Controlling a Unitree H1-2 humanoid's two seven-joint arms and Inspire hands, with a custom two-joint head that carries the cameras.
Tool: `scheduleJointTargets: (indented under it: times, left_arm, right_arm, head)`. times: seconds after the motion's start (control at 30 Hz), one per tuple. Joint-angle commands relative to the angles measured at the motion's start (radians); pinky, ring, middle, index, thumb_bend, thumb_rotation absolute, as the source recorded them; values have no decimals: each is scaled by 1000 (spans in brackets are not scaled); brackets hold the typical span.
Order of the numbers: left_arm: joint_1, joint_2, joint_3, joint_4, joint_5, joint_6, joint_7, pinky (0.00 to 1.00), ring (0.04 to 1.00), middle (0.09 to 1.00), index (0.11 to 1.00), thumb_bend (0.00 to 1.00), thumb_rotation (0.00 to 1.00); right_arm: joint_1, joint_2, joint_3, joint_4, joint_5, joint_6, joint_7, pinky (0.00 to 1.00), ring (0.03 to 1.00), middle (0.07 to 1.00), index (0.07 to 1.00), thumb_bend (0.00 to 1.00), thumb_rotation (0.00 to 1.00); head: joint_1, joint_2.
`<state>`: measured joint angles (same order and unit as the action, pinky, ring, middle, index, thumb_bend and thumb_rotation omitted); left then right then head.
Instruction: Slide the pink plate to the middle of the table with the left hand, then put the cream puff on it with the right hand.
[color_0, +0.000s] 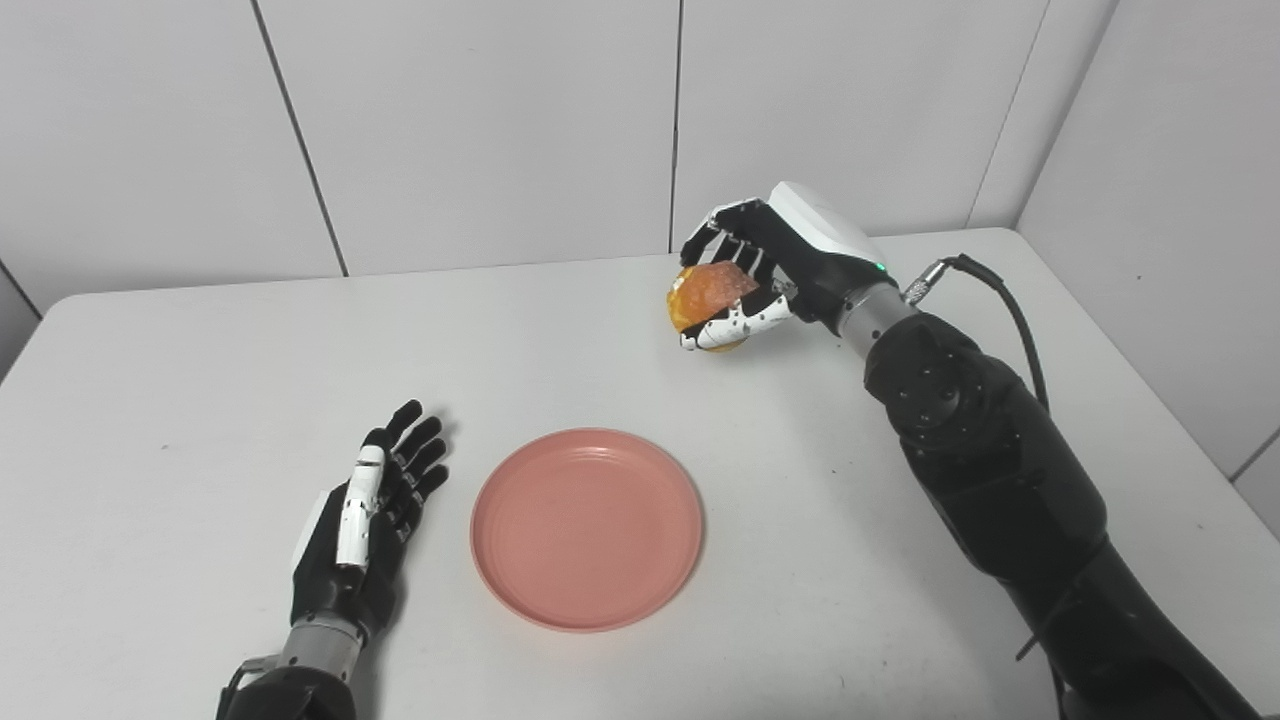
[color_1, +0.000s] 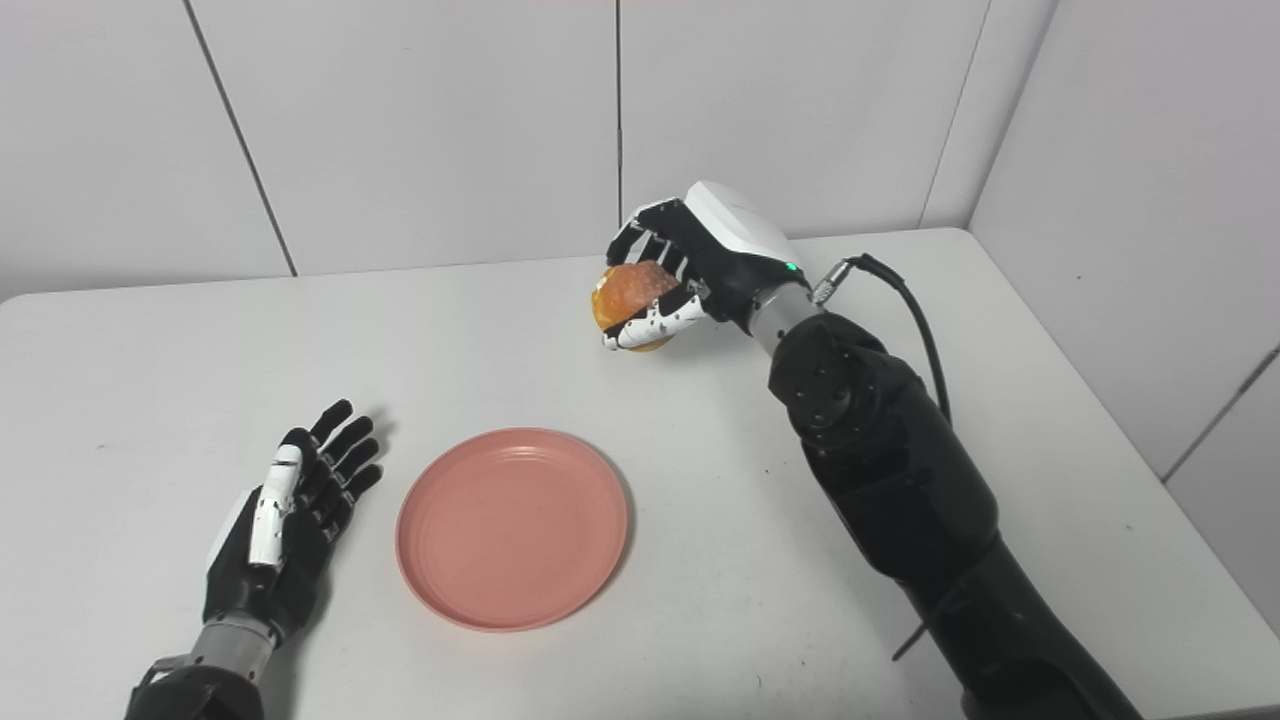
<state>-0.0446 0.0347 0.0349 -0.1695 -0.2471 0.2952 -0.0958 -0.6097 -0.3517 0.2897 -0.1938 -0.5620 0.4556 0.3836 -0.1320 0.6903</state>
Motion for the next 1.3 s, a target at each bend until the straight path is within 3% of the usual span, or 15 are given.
scheduleJointTargets:
  times: [0.0, 0.27, 0.57, 1.27]
  left_arm:
    - [21, -14, 5, -50, 20, -38, 21, 973, 948, 933, 909, 474, 1000]
    - [69, -45, -39, -92, 116, -88, 50, 932, 926, 919, 904, 498, 998]
    - [77, -101, -88, -137, 183, -61, 93, 915, 911, 907, 885, 445, 1000]
    - [63, -114, -119, -121, 264, -95, 102, 902, 899, 909, 890, 461, 1000]
  right_arm:
    - [-54, 4, 10, -59, -14, -22, 9, 339, 409, 449, 541, 515, 0]
    - [-43, 31, 60, -122, -3, -18, 72, 336, 406, 443, 543, 515, 0]
    - [11, 70, 119, -126, -18, -41, 87, 329, 401, 443, 546, 516, 0]
    - [112, 128, 222, -22, -29, -110, 94, 291, 362, 422, 544, 514, 0]
  head:
    - [15, 4]
    - [71, 16]
    - [139, 31]
    - [195, 54]
